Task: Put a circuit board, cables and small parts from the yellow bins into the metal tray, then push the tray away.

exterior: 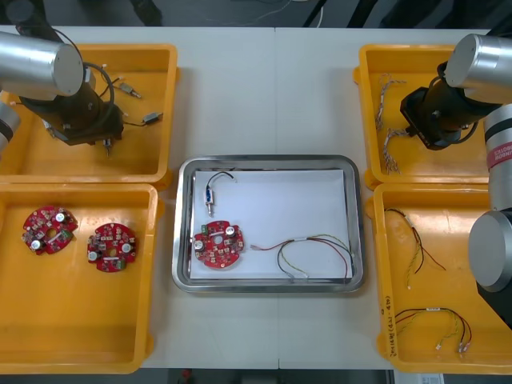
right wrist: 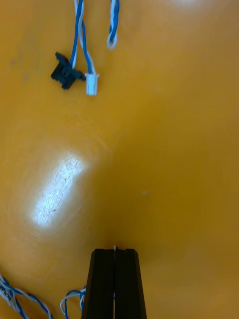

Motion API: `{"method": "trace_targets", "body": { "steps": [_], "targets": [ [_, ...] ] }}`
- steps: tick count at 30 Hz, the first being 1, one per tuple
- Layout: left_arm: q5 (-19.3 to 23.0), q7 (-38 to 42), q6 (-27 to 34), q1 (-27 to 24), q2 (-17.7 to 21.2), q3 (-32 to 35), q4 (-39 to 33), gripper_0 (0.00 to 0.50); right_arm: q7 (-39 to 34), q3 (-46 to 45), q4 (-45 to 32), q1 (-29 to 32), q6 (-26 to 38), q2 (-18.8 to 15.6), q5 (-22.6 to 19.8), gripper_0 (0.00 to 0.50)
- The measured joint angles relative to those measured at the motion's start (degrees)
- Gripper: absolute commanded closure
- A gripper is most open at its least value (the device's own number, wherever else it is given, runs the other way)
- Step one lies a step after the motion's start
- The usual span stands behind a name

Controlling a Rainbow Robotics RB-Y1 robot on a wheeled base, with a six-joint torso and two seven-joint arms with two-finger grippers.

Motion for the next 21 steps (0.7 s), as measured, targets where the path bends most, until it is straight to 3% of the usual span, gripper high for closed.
{"method": "trace_targets", "body": {
  "steps": [8, 9, 10, 11, 21],
  "targets": [
    [0.1, 0.0, 0.0, 0.0, -0.1, -0.3, 1.0, 0.007, 0.1, 0.0, 0.0, 0.0, 0.0, -3.3, -0.4, 0.5],
    [0.1, 0.0, -0.1, 0.0, -0.1, -0.5, 1.0, 0.091, 0.1, 0.0, 0.0, 0.0, 0.0, -3.8, -0.4, 0.5],
    [0.1, 0.0, -0.1, 0.0, -0.1, -0.6, 1.0, 0.357, 0.1, 0.0, 0.0, 0.0, 0.0, -4.2, -0.4, 0.5],
    [0.1, 0.0, -0.2, 0.0, -0.1, -0.8, 1.0, 0.5, 0.1, 0.0, 0.0, 0.0, 0.0, -4.7, -0.4, 0.5],
    [1.1, 0.0, -0.3, 0.0, -0.1, -1.1, 1.0, 0.5, 0.8, 0.0, 0.0, 0.0, -1.0, -8.3, -1.0, 0.5]
  ]
}}
